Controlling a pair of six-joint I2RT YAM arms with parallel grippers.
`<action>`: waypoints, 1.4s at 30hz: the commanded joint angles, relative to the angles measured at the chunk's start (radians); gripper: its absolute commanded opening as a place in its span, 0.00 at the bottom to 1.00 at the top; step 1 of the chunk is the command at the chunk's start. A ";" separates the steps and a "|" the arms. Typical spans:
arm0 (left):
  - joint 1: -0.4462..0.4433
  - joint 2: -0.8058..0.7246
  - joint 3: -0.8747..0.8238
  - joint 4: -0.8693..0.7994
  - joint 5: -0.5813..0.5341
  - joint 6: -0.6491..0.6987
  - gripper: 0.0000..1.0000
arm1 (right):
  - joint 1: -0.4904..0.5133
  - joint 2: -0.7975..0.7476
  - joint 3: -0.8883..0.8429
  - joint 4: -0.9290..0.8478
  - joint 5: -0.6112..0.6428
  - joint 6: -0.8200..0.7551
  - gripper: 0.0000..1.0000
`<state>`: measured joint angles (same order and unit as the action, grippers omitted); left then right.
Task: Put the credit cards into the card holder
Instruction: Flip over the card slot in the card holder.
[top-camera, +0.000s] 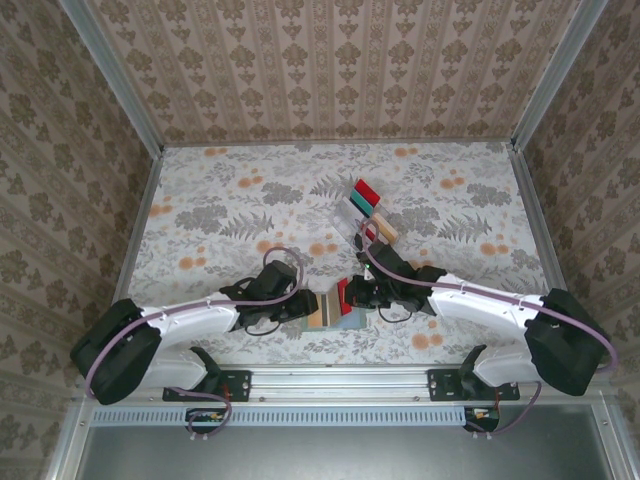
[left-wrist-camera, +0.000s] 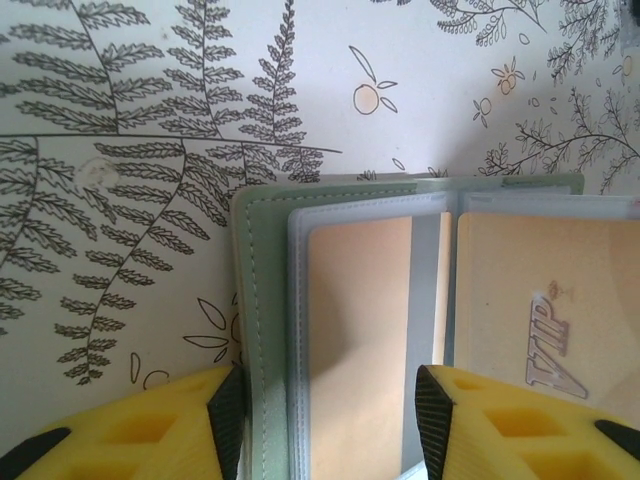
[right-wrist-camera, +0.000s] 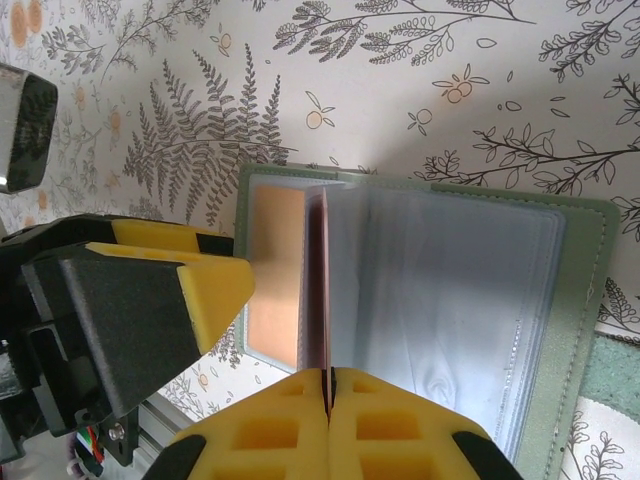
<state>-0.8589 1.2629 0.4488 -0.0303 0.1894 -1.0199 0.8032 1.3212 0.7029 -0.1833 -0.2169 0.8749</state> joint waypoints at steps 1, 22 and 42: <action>-0.009 -0.032 0.025 -0.009 -0.029 -0.005 0.51 | 0.008 0.015 0.035 -0.012 -0.003 0.016 0.07; -0.009 -0.082 0.017 -0.042 -0.057 -0.012 0.53 | 0.009 0.024 0.035 -0.020 0.010 0.026 0.07; -0.009 -0.095 0.027 -0.045 -0.071 -0.005 0.57 | 0.011 0.037 0.053 -0.002 -0.013 0.029 0.07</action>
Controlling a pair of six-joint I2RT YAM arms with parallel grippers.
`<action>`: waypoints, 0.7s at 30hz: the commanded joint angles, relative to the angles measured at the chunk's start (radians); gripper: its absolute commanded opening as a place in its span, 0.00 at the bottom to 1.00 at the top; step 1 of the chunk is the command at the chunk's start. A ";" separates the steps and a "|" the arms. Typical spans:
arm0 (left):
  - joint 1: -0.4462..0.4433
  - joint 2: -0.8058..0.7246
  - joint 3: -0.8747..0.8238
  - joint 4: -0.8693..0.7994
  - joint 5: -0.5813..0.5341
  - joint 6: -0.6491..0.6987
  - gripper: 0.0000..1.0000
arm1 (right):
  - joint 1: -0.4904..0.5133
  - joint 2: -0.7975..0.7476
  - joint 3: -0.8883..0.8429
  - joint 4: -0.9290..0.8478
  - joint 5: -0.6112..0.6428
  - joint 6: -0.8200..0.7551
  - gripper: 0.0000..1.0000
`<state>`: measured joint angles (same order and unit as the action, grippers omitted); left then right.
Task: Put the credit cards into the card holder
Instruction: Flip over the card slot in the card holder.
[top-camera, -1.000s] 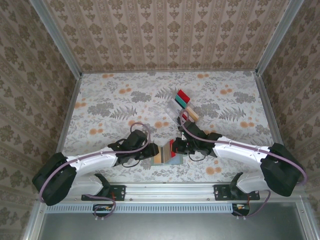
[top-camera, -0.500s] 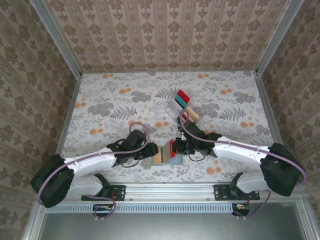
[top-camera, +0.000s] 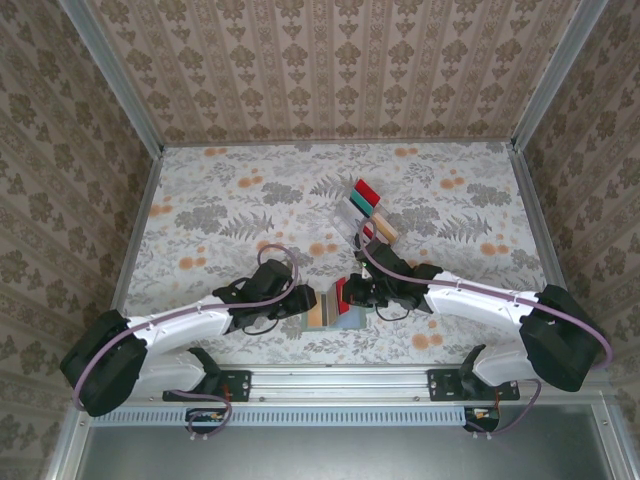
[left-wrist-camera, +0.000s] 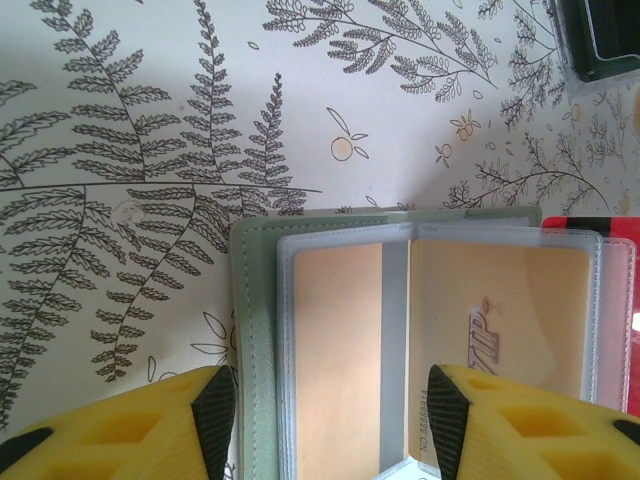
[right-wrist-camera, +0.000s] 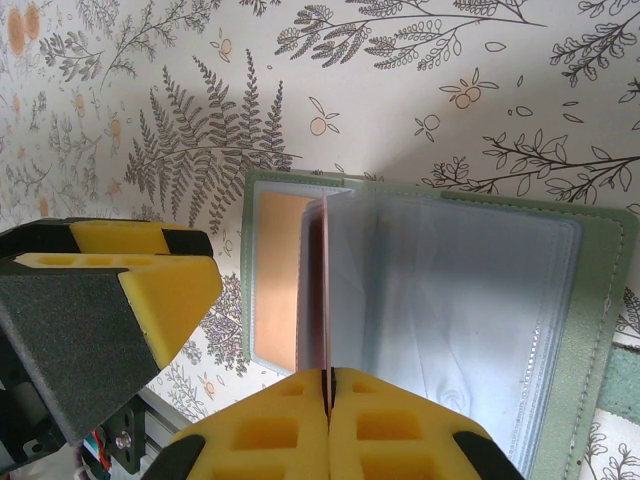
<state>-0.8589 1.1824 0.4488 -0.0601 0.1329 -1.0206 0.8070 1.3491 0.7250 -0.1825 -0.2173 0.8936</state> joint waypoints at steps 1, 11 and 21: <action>-0.009 -0.017 0.027 -0.014 -0.016 -0.006 0.57 | 0.008 0.009 0.031 -0.001 -0.014 0.011 0.07; -0.008 -0.048 0.025 -0.024 -0.025 0.002 0.64 | 0.013 0.026 0.035 0.022 -0.033 0.013 0.07; -0.009 -0.052 0.021 -0.024 -0.028 0.001 0.67 | 0.016 0.035 0.037 0.020 -0.031 0.013 0.07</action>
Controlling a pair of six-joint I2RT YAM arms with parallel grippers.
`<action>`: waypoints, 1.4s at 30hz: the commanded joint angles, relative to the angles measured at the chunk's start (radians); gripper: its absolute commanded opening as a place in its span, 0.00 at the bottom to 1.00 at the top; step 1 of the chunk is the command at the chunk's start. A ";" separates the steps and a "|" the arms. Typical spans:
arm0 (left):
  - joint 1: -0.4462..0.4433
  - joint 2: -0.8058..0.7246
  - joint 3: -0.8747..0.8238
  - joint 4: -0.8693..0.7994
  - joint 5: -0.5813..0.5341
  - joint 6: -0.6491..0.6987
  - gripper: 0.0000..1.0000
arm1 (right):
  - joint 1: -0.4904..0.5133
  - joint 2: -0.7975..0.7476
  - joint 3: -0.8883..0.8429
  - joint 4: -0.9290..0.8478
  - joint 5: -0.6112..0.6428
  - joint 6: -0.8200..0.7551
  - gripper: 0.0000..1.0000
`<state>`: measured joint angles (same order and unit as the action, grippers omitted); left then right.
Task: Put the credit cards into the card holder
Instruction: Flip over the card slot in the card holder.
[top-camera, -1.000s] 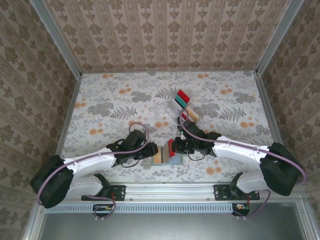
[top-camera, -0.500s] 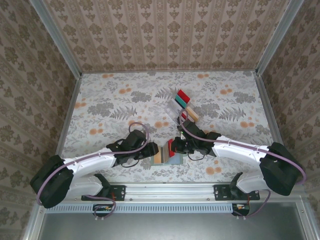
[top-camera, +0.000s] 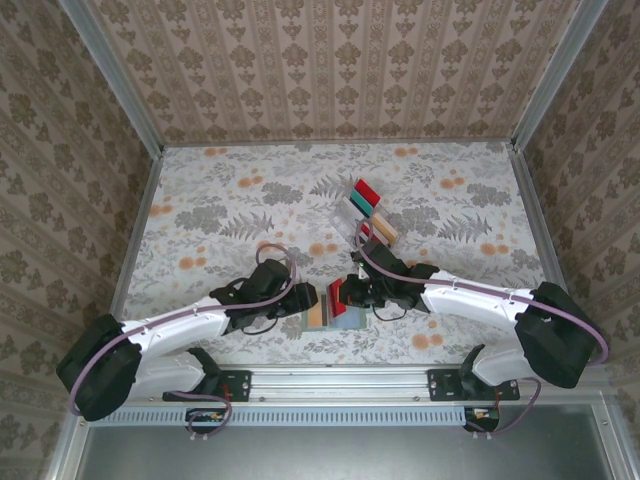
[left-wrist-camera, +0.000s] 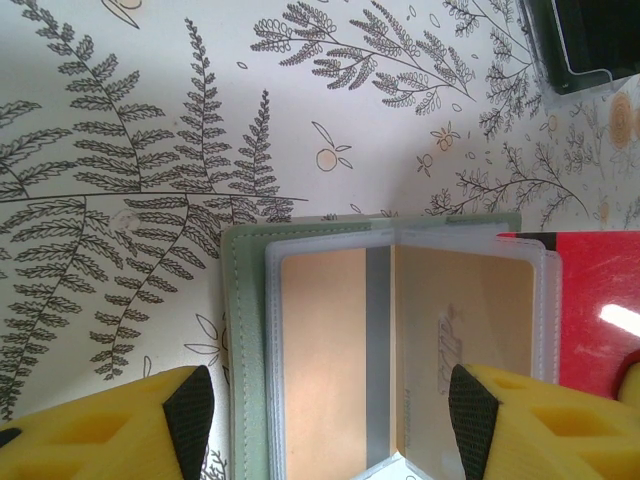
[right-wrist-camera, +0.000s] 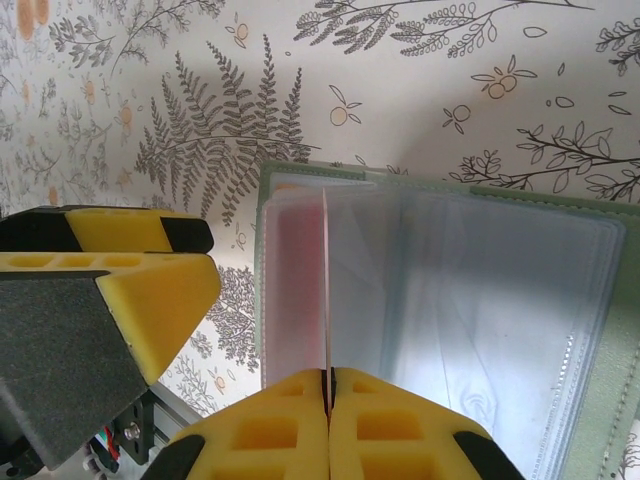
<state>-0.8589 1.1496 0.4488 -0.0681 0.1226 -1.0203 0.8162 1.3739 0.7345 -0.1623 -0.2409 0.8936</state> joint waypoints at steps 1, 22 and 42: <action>-0.009 -0.019 0.022 -0.016 -0.018 0.001 0.67 | 0.007 0.010 0.028 -0.007 0.000 0.014 0.07; -0.009 0.020 0.041 -0.014 0.008 0.017 0.50 | 0.006 -0.066 0.017 -0.159 0.173 -0.001 0.06; -0.009 0.137 0.058 -0.039 0.017 0.022 0.54 | 0.018 0.082 -0.128 0.264 -0.017 0.131 0.05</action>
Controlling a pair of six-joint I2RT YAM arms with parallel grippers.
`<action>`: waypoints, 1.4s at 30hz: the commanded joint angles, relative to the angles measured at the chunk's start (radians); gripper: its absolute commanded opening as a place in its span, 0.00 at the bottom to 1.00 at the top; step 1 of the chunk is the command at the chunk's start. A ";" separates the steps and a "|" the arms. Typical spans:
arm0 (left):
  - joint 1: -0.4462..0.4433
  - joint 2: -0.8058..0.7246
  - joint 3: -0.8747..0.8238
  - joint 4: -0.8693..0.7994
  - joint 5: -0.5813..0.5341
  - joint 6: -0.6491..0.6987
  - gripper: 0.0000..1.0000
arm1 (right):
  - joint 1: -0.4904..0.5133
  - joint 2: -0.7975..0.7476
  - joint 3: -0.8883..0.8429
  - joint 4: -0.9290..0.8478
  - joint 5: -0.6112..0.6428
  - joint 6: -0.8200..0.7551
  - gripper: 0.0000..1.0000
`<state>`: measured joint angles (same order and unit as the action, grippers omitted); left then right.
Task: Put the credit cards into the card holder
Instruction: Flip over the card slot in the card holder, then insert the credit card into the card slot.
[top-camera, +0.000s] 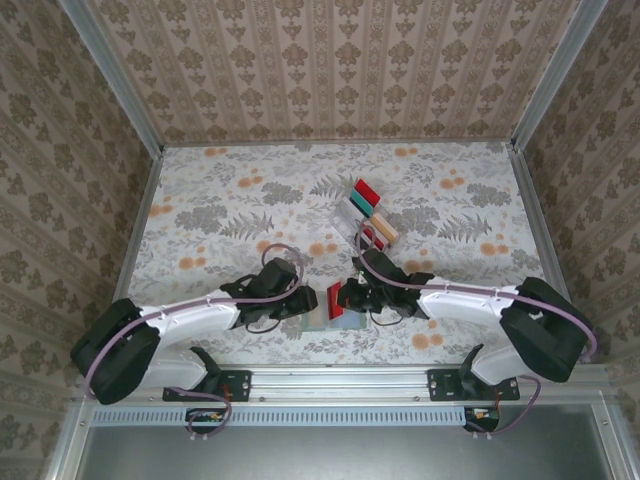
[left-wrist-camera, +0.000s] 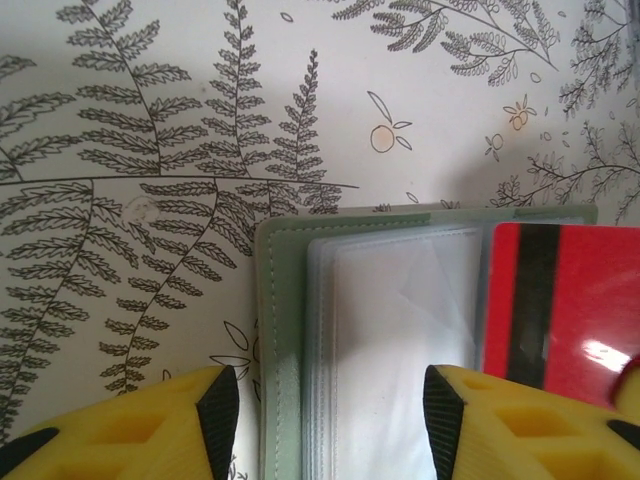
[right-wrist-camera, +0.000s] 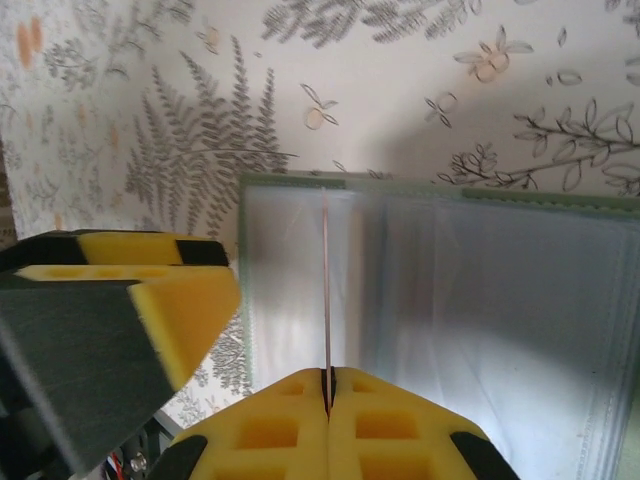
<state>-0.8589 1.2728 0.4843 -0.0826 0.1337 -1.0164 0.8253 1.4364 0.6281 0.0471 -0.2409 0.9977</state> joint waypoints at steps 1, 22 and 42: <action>-0.009 0.019 0.023 -0.022 0.007 0.018 0.53 | 0.009 0.027 -0.025 0.048 -0.009 0.023 0.05; -0.026 0.079 0.020 -0.005 0.000 0.025 0.31 | 0.023 0.159 -0.059 0.249 -0.087 0.025 0.05; -0.030 0.037 0.013 -0.022 -0.026 0.011 0.36 | 0.069 0.230 0.006 0.229 -0.082 0.030 0.13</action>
<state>-0.8722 1.3170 0.4938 -0.1005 0.1036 -1.0012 0.8753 1.6444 0.6193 0.3523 -0.3077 1.0294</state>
